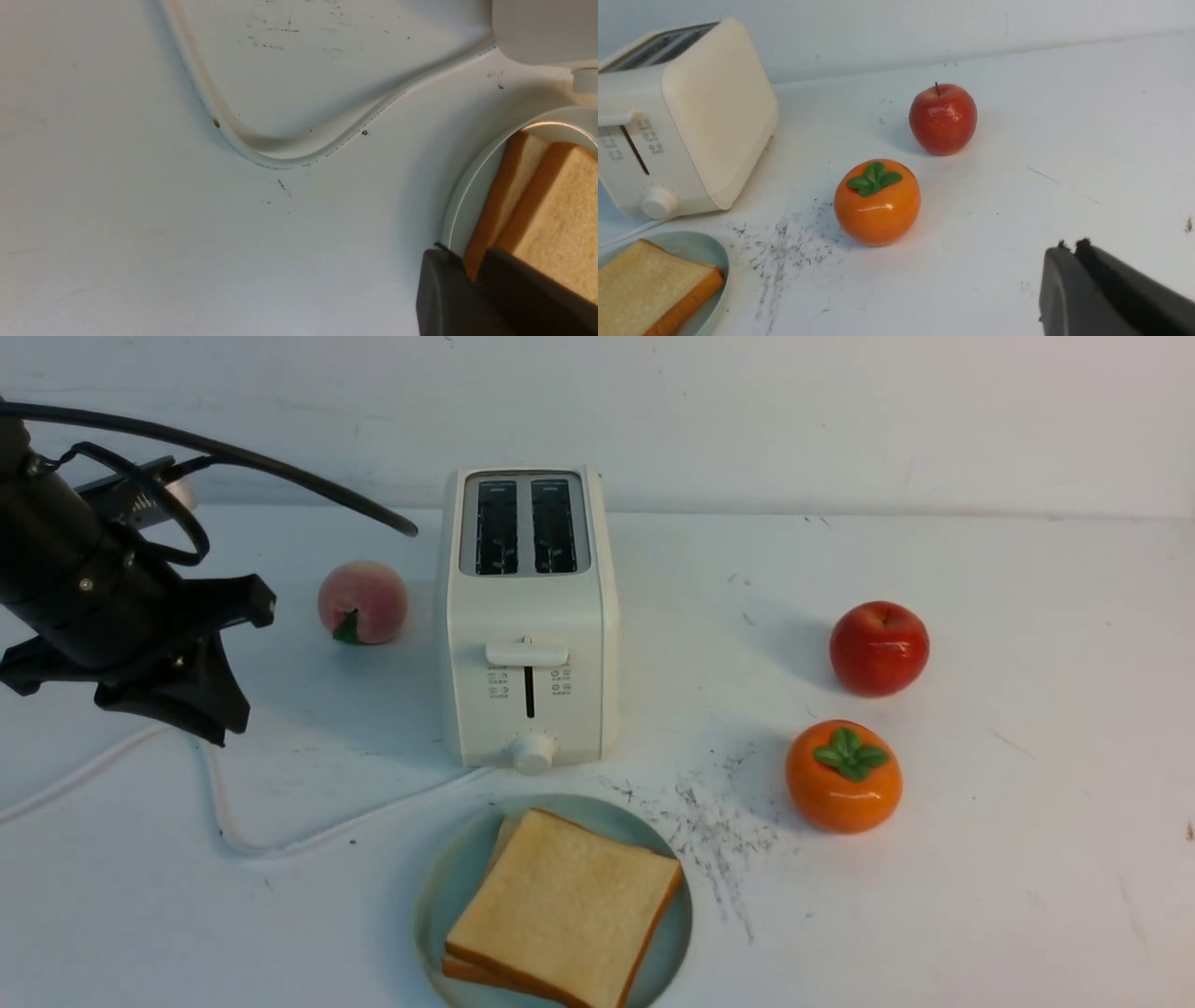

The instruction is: Take toasted bread from bread machine on white table place on plate.

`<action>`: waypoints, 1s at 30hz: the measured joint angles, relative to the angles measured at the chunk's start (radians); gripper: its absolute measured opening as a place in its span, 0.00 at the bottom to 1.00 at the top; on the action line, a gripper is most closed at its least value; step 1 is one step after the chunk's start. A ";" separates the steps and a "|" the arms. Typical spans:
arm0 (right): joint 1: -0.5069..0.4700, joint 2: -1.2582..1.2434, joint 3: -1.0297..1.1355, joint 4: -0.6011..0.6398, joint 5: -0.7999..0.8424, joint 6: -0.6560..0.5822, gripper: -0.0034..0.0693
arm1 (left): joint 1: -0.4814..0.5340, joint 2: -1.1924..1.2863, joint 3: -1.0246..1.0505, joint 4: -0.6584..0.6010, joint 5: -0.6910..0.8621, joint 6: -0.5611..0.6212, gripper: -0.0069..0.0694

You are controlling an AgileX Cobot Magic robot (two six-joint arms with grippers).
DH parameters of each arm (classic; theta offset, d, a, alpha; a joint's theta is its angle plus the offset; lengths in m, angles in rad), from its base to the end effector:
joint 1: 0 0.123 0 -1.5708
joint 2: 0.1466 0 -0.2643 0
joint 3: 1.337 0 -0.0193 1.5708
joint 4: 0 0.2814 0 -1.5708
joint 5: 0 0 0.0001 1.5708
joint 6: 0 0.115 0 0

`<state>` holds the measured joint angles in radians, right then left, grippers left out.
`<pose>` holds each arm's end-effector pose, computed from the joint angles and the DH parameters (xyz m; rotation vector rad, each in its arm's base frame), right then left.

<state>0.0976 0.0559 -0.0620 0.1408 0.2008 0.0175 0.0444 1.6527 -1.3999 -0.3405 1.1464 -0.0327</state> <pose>0.1328 0.0163 0.2094 0.0275 1.6806 0.2142 0.3721 -0.0185 0.2478 -0.2527 2.8350 -0.4694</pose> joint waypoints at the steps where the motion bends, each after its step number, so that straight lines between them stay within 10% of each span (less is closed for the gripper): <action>1: -0.001 -0.025 0.016 0.000 0.000 0.000 0.09 | 0.000 0.000 0.000 0.000 0.001 0.000 0.22; 30: -0.059 -0.066 0.087 -0.130 0.118 0.000 0.15 | 0.000 -0.140 0.000 -0.009 0.073 0.045 0.07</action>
<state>0.0382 -0.0101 0.0247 0.0108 0.3192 0.0175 0.0444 1.5126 -1.3999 -0.3491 1.2189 0.0120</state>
